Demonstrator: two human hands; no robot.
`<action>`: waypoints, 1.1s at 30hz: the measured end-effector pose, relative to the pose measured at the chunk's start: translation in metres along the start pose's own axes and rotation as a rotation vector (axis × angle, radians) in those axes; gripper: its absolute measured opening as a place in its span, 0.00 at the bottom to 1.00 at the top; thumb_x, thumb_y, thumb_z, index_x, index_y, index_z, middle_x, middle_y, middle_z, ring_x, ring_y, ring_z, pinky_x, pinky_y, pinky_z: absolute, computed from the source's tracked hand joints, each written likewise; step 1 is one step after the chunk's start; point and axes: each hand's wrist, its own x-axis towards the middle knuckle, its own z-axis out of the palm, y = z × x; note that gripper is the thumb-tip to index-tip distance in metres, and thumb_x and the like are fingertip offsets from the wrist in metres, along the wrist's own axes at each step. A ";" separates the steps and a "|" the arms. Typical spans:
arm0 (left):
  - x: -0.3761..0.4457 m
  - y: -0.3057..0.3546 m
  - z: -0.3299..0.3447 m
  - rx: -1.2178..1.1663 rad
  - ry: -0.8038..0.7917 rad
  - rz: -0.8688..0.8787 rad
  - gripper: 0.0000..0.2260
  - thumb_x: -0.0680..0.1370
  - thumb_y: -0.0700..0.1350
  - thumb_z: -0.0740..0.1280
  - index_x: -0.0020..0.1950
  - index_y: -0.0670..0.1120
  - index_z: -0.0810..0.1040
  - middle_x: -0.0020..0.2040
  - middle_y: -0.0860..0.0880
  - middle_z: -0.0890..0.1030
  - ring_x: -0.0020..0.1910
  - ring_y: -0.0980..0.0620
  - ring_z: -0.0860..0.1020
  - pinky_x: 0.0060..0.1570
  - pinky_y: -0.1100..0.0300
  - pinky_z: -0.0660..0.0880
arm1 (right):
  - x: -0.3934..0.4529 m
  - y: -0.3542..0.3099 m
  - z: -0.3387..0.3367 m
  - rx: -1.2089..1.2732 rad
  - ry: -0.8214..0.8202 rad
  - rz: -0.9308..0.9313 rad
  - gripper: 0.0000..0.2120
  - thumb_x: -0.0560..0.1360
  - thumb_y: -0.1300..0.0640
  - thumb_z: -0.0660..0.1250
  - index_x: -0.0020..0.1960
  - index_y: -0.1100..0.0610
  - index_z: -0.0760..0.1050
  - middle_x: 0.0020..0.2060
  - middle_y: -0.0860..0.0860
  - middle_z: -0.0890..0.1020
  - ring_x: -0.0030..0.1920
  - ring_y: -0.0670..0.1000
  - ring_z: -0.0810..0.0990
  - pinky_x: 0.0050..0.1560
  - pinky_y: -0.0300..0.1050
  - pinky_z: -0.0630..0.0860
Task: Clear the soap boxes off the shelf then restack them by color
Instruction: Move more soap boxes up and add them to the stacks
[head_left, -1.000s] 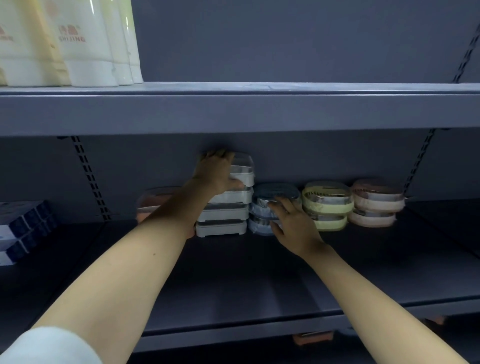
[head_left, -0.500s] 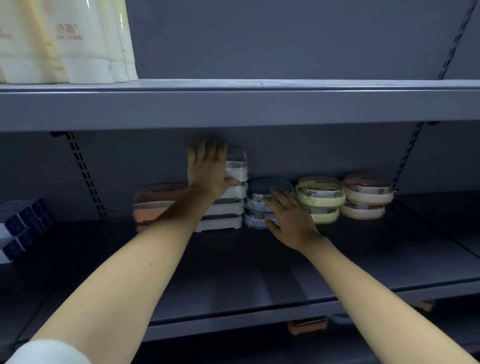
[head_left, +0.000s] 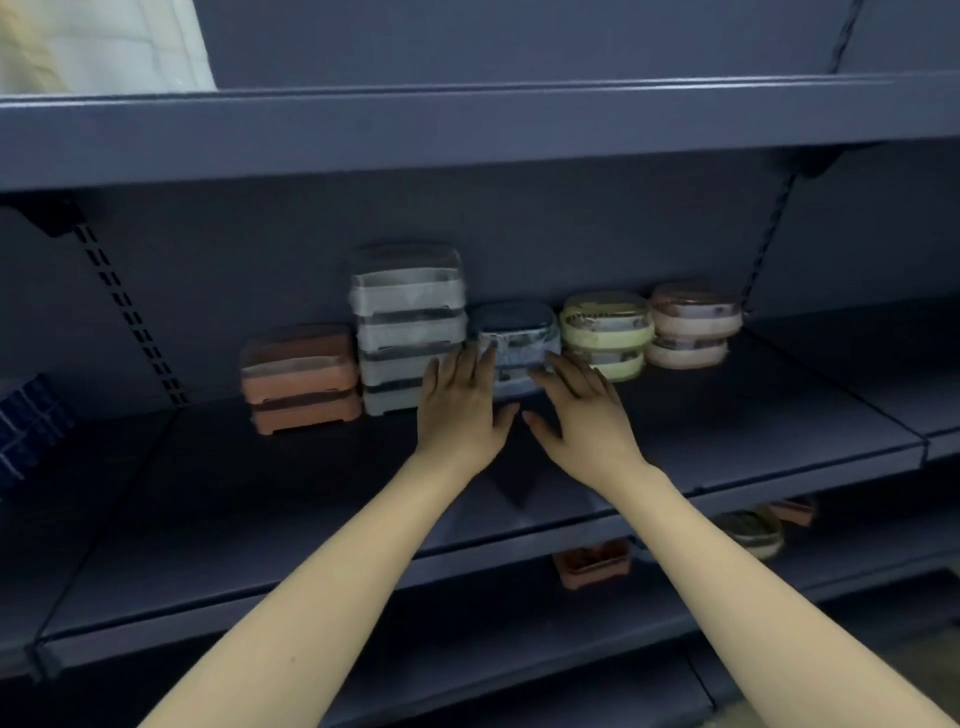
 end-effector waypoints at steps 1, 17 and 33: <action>-0.006 0.006 0.005 -0.027 -0.005 -0.003 0.31 0.80 0.58 0.56 0.77 0.46 0.50 0.77 0.46 0.53 0.76 0.47 0.49 0.73 0.53 0.43 | -0.007 0.002 -0.002 -0.004 0.001 0.026 0.24 0.75 0.47 0.63 0.68 0.57 0.71 0.69 0.58 0.70 0.69 0.61 0.67 0.66 0.59 0.64; -0.058 0.099 0.061 -0.174 0.094 0.140 0.22 0.74 0.48 0.69 0.65 0.41 0.75 0.64 0.42 0.75 0.65 0.41 0.72 0.62 0.47 0.68 | -0.105 0.075 -0.024 -0.029 0.117 0.010 0.21 0.75 0.50 0.64 0.65 0.56 0.72 0.67 0.55 0.72 0.69 0.56 0.66 0.68 0.54 0.62; -0.112 0.194 0.124 -0.141 0.332 0.068 0.14 0.75 0.44 0.62 0.57 0.42 0.79 0.60 0.45 0.78 0.62 0.48 0.70 0.59 0.55 0.66 | -0.179 0.177 -0.015 0.083 0.113 -0.235 0.14 0.75 0.53 0.65 0.58 0.58 0.77 0.59 0.54 0.78 0.60 0.53 0.74 0.60 0.48 0.68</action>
